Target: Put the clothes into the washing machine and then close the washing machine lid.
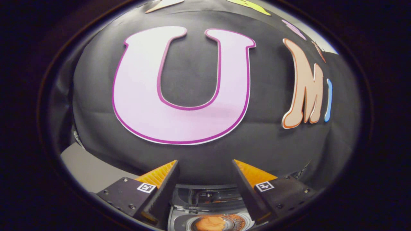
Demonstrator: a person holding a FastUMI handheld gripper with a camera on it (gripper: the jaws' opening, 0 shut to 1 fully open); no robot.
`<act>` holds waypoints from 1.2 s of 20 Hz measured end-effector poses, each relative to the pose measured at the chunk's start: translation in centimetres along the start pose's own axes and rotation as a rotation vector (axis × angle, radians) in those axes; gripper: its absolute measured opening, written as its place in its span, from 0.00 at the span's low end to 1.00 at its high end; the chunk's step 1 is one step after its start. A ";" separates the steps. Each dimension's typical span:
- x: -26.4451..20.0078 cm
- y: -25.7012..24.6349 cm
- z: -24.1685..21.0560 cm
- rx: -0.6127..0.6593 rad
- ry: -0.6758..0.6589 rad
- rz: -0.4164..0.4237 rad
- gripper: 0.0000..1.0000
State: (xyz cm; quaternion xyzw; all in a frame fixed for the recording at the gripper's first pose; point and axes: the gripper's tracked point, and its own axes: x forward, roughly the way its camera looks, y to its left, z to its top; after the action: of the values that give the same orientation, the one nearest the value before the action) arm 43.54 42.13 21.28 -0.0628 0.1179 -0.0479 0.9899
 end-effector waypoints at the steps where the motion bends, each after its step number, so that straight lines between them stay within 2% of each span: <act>1: 0.2 0.0 -0.3 0.005 0.010 -0.001 0.97; 12: 1.4 -0.7 -2.9 0.032 0.061 -0.032 0.97; 17: 1.7 -0.6 -4.0 0.076 0.065 -0.019 0.97; 24: 1.4 -0.6 -4.1 0.062 0.066 -0.002 0.99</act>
State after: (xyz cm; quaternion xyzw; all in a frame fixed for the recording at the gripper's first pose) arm 43.88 40.91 17.13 -0.0307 0.1490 -0.0546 0.9868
